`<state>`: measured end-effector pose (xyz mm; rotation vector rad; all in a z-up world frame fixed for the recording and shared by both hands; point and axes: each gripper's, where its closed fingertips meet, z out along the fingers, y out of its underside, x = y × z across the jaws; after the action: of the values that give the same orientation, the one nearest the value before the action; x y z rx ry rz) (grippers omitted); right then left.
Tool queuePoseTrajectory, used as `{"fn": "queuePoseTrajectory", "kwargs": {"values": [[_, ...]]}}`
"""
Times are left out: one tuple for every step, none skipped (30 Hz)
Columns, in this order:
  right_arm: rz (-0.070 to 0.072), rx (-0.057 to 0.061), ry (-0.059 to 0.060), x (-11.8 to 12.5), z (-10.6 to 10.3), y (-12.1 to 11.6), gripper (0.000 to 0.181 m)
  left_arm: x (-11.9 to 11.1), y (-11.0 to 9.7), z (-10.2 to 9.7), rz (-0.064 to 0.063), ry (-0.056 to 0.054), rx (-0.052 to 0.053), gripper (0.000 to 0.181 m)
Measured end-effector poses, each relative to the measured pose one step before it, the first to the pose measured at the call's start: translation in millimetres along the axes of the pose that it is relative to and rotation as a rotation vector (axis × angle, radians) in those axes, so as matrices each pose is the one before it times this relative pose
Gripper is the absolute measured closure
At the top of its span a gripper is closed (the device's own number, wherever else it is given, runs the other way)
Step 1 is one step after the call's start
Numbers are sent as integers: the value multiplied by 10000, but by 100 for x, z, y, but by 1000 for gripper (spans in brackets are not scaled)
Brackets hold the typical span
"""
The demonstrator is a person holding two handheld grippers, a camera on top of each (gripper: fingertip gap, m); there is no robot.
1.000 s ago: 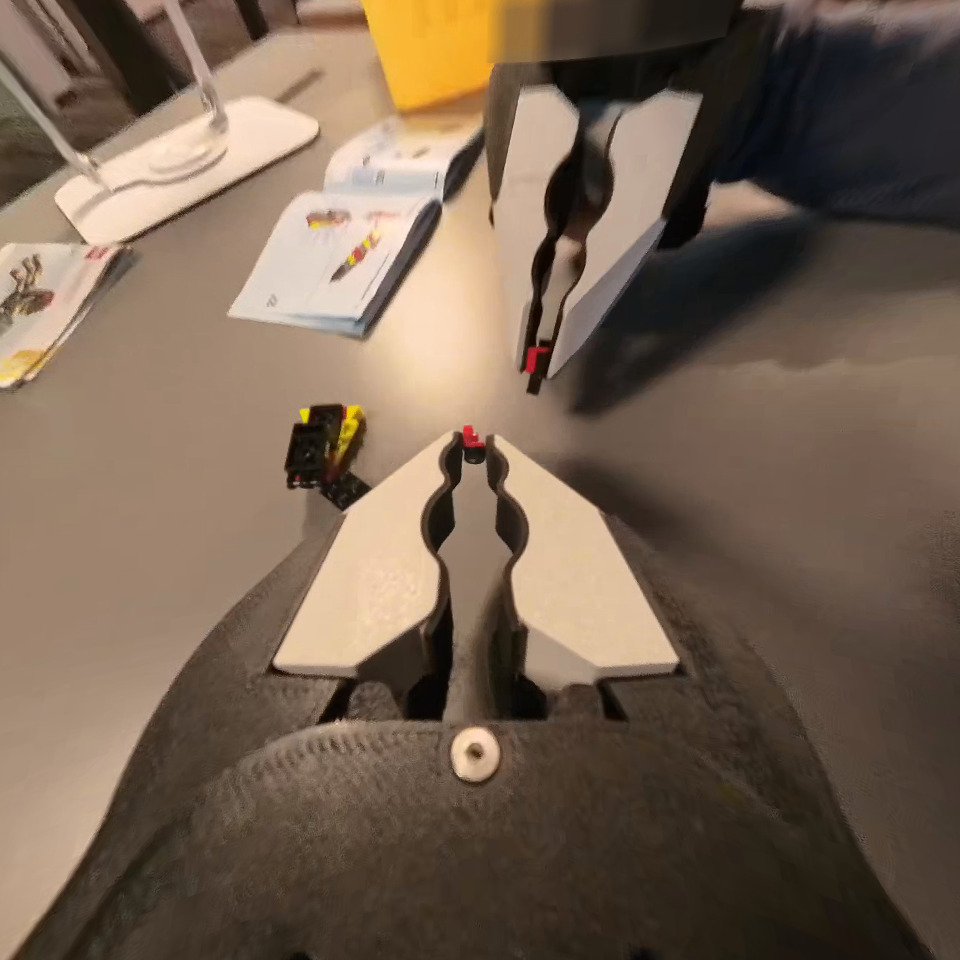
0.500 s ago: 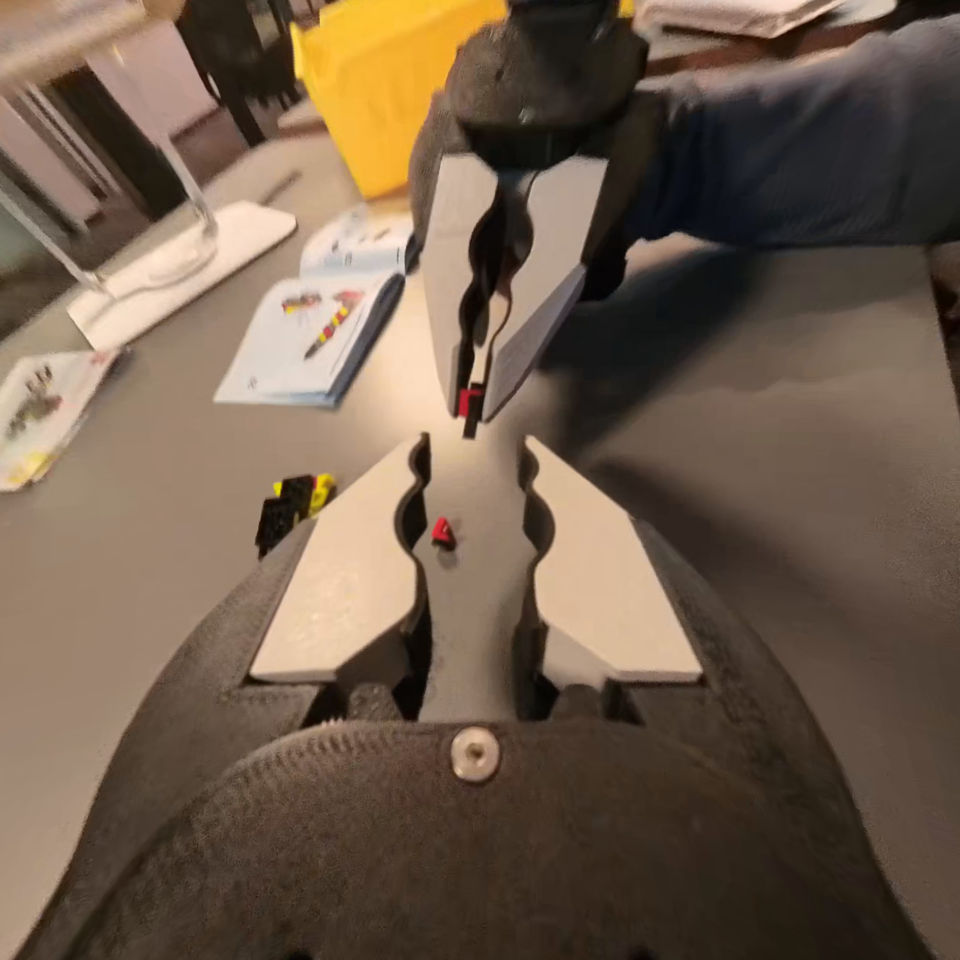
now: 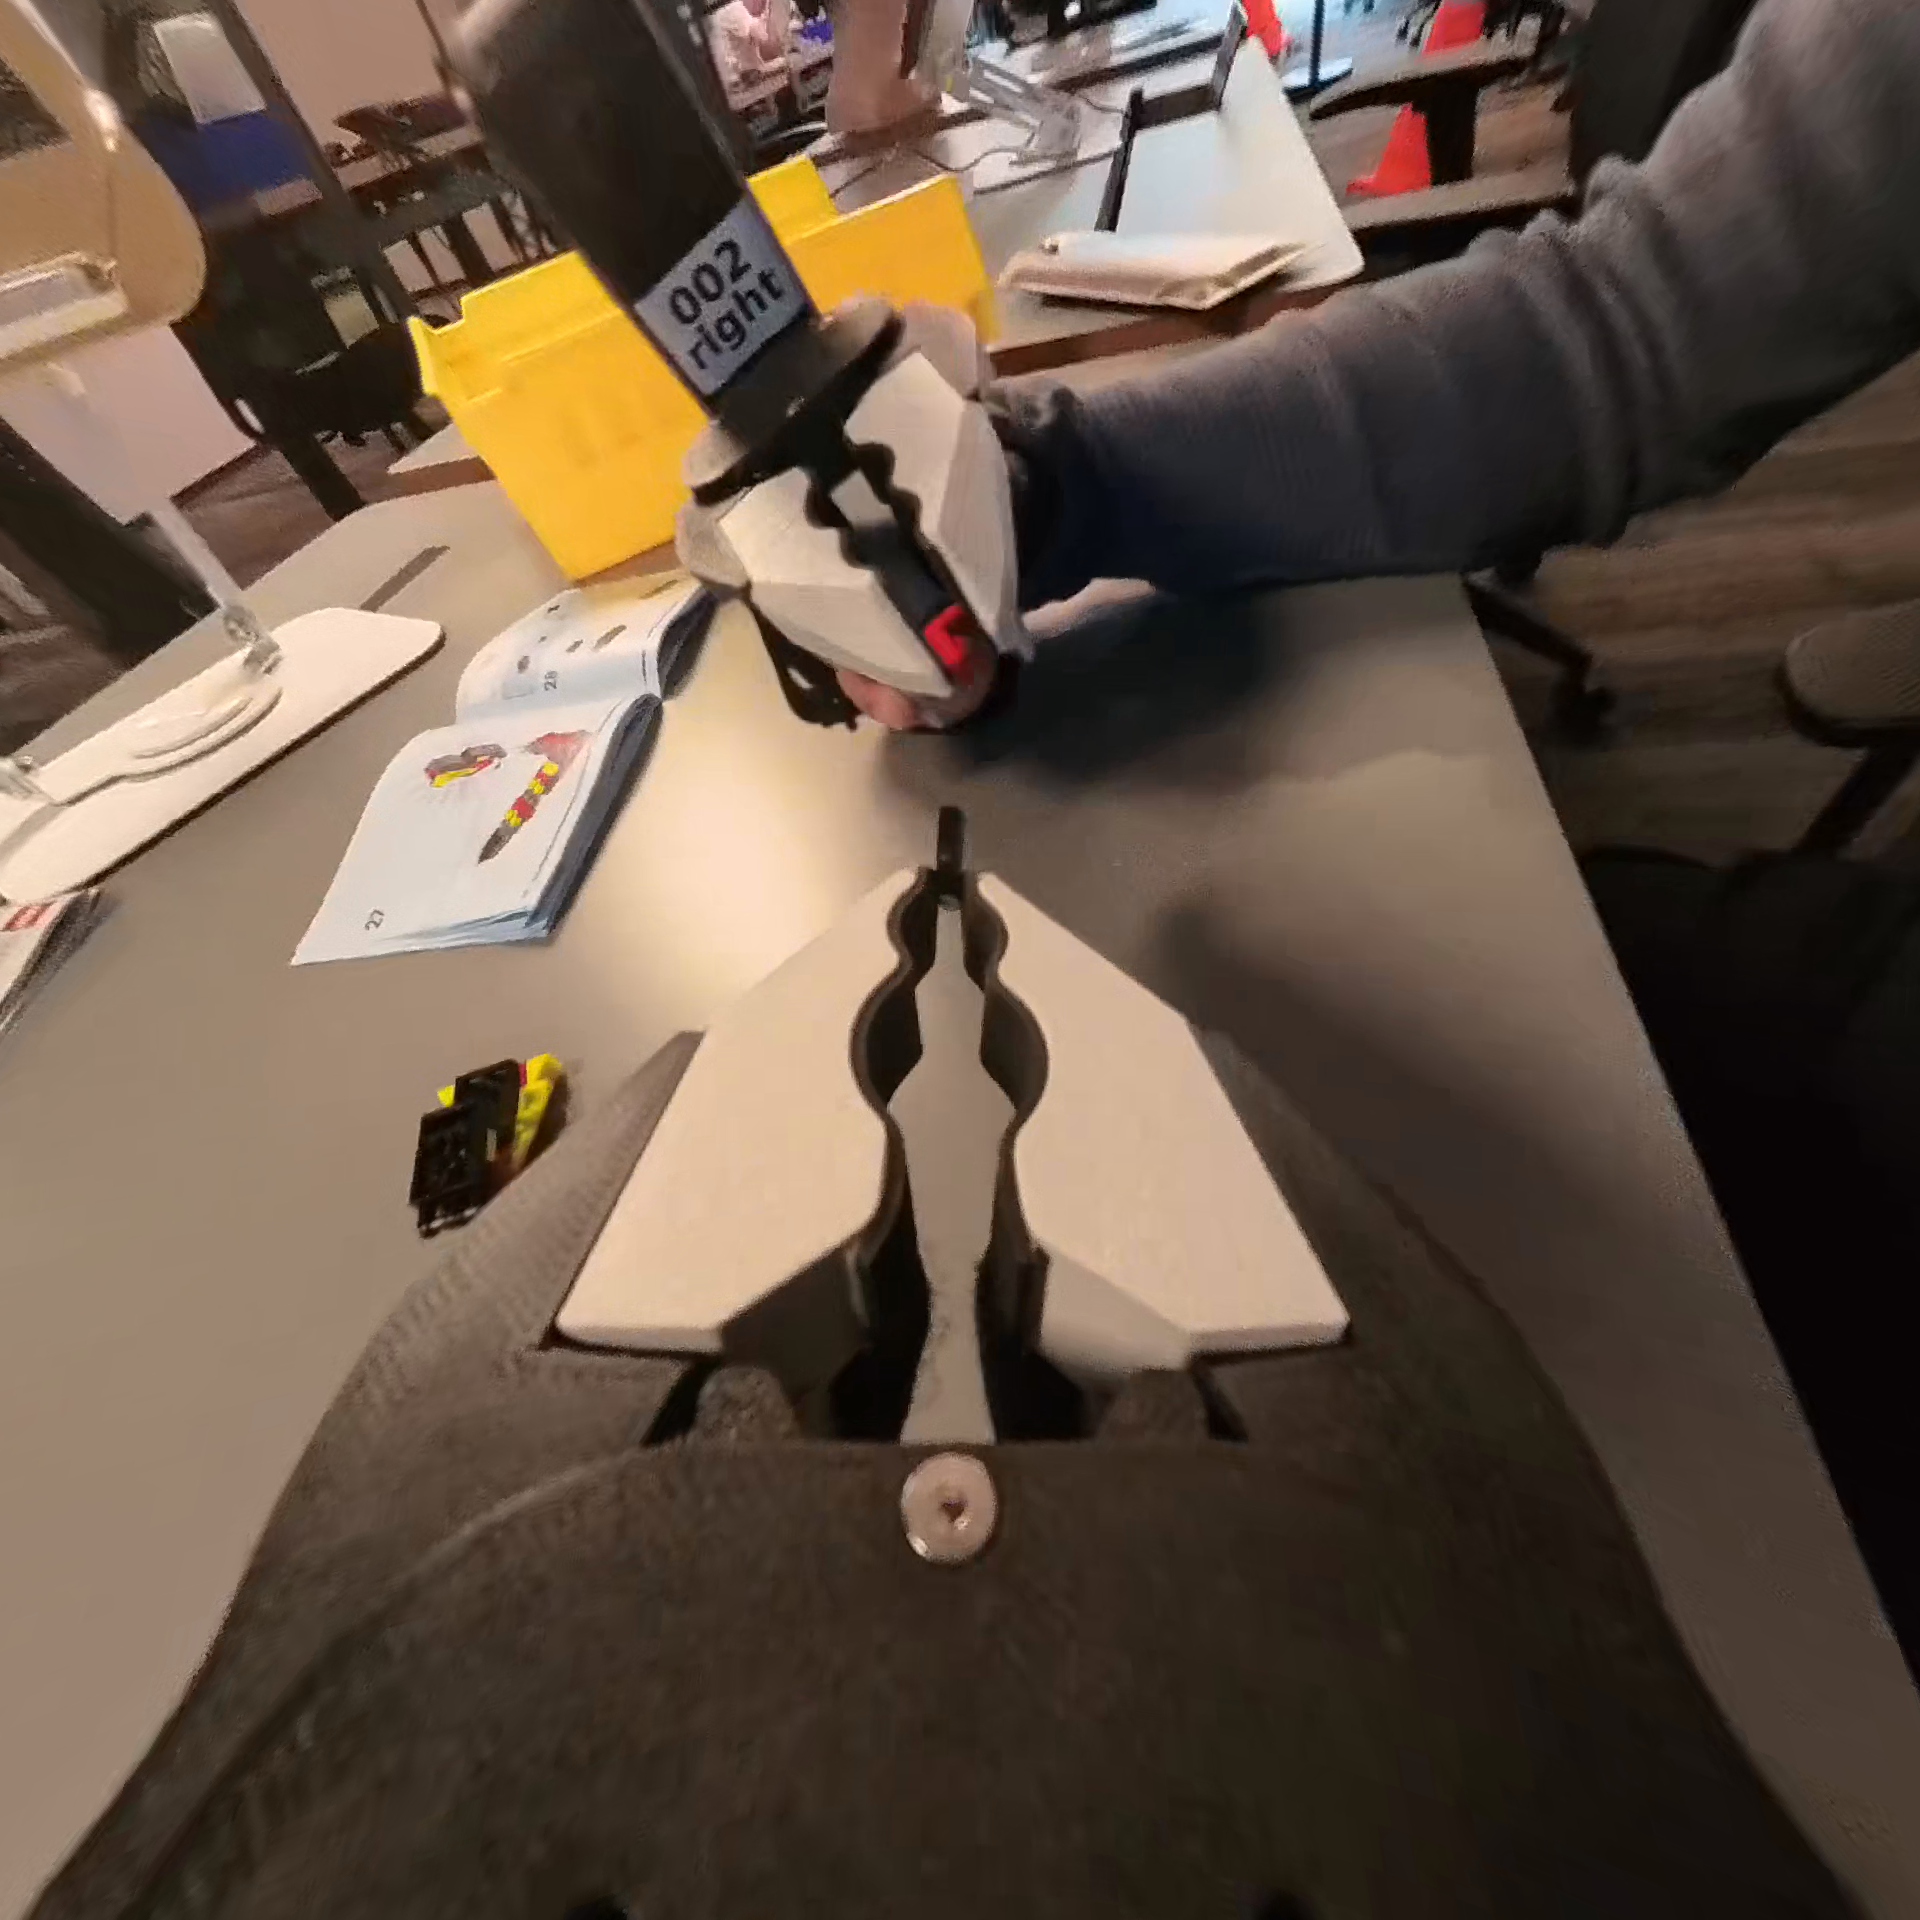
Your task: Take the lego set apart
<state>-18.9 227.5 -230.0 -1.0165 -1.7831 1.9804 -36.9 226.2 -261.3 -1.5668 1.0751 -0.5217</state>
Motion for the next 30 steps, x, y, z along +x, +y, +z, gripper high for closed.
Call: {"fn": "queuePoseTrajectory", "kwargs": {"values": [[-140, -104, 577, 831, -191, 47, 175, -473, 211, -80, -277, -158, -54, 178], [-192, -157, 826, 1200, -163, 96, 175, -673, 250, 13, -176, -318, -137, 178], [-343, -86, 765, 1043, -140, -14, 176, -822, 324, 67, -152, -460, -212, 178], [-442, -12, 533, 617, -128, -100, 176, -801, 585, 182, -247, -436, -397, 178], [-459, -141, 637, 742, -108, 87, 176, -540, 567, 254, -243, -263, -416, 178], [-512, -355, 727, 908, -54, 387, 176, -466, 427, 272, -191, -254, -333, 178], [-584, -463, 574, 640, 30, 565, 176, -438, 409, 293, -132, -266, -335, 176], [-573, -388, 467, 421, 107, 487, 175, -284, 486, 341, -110, -166, -388, 167], [-468, -339, 351, 251, 168, 434, 176, -263, 551, 375, -145, -132, -441, 160], [-351, -381, 197, 62, 233, 505, 176, -260, 547, 375, -163, -118, -442, 154], [-268, -364, 107, -34, 263, 471, 176, -72, 449, 326, -100, -1, -362, 149], [-240, -381, 78, -61, 264, 499, 176, 107, 310, 229, -20, 85, -259, 147], [-257, -457, 76, -82, 269, 639, 176, 37, 195, 145, 12, 24, -160, 146], [-280, -566, 113, -14, 279, 827, 176, 17, 91, 73, 33, -11, -76, 145], [-269, -637, 110, -21, 297, 953, 176, 7, 60, 17, 16, -21, -35, 145], [-209, -530, 104, -20, 306, 775, 175, -63, 20, -17, -28, -43, -4, 144], [-81, -270, 132, 74, 216, 313, 175, -118, -13, -52, -76, -46, 23, 144], [59, -22, 46, 24, 91, -39, 176, -99, -28, -38, -98, -13, 35, 144], [131, -53, -26, -6, 33, 46, 175, -58, -51, -33, -98, 22, 41, 143], [204, -43, -9, 84, -4, 76, 173, 32, -54, -49, -69, 77, 50, 143], [246, -27, -47, 95, -48, 75, 170, 99, -94, -73, -23, 110, 77, 143], [262, -15, -90, 49, -64, 89, 165, 142, -125, -99, 11, 109, 109, 142], [271, -11, -120, 24, -97, 92, 159, 222, -187, -160, 48, 148, 162, 141], [262, -24, -156, -45, -92, 115, 153, 280, -229, -192, 67, 172, 196, 139], [212, -31, -153, -44, -96, 141, 149, 187, -221, -192, 41, 120, 199, 139], [143, 16, -92, 13, -109, 61, 149, 122, -188, -174, -5, 87, 162, 139], [100, 128, -54, 28, -163, -102, 150, 124, -114, -113, -20, 107, 107, 139], [102, 223, -31, 67, -214, -253, 151, 52, -70, -56, -27, 60, 61, 139], [144, 242, -37, 112, -231, -269, 152, -4, -20, -2, -34, 16, 12, 140], [196, 228, -44, 140, -225, -252, 154, 19, 36, 32, -18, 29, -30, 140]]}}
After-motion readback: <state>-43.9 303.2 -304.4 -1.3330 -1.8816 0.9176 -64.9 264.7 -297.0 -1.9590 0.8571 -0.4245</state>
